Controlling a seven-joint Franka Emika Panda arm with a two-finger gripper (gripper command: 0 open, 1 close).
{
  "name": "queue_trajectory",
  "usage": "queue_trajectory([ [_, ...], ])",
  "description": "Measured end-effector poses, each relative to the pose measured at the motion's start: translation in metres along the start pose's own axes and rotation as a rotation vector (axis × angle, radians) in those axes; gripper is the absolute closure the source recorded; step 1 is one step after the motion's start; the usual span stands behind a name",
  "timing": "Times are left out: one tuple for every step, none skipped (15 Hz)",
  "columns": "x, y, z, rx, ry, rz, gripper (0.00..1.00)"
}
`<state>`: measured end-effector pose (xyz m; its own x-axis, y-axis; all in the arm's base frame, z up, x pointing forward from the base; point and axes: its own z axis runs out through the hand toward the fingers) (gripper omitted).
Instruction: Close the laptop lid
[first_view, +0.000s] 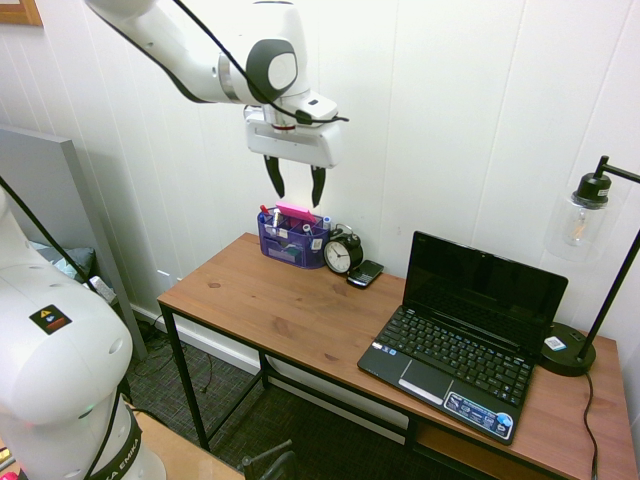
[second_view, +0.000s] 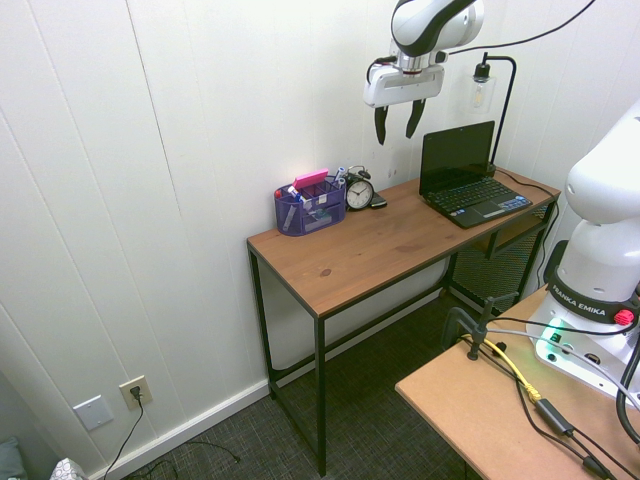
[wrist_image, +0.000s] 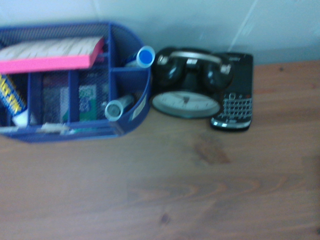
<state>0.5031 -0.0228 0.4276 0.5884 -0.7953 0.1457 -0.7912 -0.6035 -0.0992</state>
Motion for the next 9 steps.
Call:
queue_trajectory([
  [0.021,-0.005,0.001,0.003,0.009,0.022,0.0],
  [0.044,-0.008,0.0,0.008,0.017,0.048,0.0],
  [0.066,-0.01,-0.001,0.012,0.024,0.075,0.0],
  [0.084,-0.007,-0.003,0.013,0.032,0.101,0.0],
  [0.102,-0.002,-0.003,0.014,0.042,0.128,0.0],
  [0.118,0.007,-0.003,0.009,0.047,0.156,0.0],
  [0.132,0.017,-0.005,0.004,0.052,0.185,0.0],
  [0.144,0.028,-0.005,0.002,0.056,0.211,0.0],
  [0.154,0.036,-0.005,0.001,0.059,0.233,0.0],
])
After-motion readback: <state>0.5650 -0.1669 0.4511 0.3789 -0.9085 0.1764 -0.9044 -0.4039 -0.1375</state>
